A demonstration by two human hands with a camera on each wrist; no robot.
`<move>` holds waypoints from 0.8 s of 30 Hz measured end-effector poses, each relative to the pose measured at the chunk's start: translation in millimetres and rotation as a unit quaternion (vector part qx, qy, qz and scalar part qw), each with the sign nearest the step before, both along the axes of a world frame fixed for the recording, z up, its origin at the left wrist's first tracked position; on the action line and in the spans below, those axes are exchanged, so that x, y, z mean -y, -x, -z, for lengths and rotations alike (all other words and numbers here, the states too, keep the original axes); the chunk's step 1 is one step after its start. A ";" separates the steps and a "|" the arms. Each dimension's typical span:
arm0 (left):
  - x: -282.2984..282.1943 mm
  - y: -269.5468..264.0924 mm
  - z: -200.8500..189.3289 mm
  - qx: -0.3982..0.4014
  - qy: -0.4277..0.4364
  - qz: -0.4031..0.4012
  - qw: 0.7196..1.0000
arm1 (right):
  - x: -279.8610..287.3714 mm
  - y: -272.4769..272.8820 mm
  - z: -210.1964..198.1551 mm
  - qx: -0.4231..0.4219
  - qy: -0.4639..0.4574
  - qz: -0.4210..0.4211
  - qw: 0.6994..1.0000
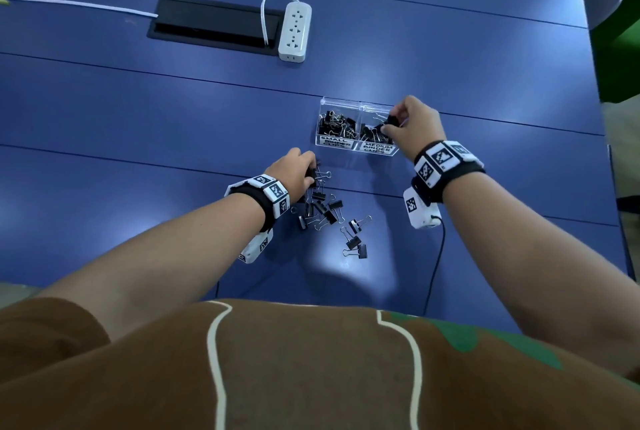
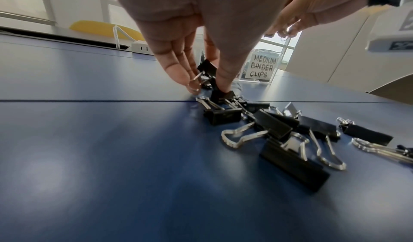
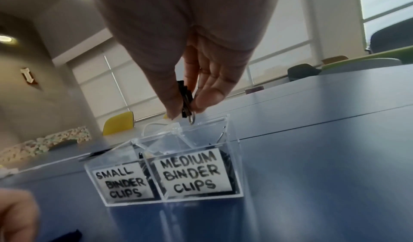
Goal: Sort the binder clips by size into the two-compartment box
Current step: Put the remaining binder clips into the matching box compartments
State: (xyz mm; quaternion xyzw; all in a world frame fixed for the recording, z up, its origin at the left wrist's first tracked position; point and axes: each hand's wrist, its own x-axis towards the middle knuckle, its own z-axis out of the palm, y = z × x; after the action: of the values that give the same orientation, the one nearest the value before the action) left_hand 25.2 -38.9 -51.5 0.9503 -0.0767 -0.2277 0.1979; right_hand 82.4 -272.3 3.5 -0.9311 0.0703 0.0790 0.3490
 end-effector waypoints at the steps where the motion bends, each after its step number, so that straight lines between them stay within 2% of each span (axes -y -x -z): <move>1: 0.0 0.0 -0.3 -0.001 0.005 -0.002 1.000 | -1.4 -2.0 0.6 -0.012 0.012 -0.006 1.000; 5: -0.9 -0.6 -1.5 0.000 0.022 0.001 1.000 | -8.6 8.4 3.4 0.010 0.070 -0.044 0.997; 7: -2.1 0.6 -1.6 -0.001 0.030 0.001 1.000 | -17.1 27.3 4.3 0.002 0.087 -0.088 0.992; 10: -2.6 0.4 -2.1 0.000 0.052 -0.016 0.999 | -29.5 69.2 16.6 -0.119 0.118 -0.208 0.964; 12: 0.1 -0.8 -4.7 0.003 0.068 -0.025 0.997 | -30.6 97.5 29.9 -0.163 0.121 -0.249 0.947; 15: 14.6 -5.1 -14.6 0.009 0.101 -0.019 0.995 | -25.2 121.3 46.8 -0.193 0.115 -0.244 0.943; 20: 57.4 -26.8 -37.7 0.037 0.150 -0.004 0.988 | -18.4 124.3 53.6 -0.168 0.095 -0.207 0.959; 24: 90.8 -57.4 -48.2 0.052 0.167 -0.039 0.984 | -9.9 118.2 52.1 -0.162 0.067 -0.162 0.971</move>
State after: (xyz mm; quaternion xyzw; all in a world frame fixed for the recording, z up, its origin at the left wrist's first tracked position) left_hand 82.6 -129.7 -3.3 0.9167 -0.0866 -0.1545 0.3581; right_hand -35.8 -262.4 -48.6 -0.9261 -0.0204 0.2796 0.2526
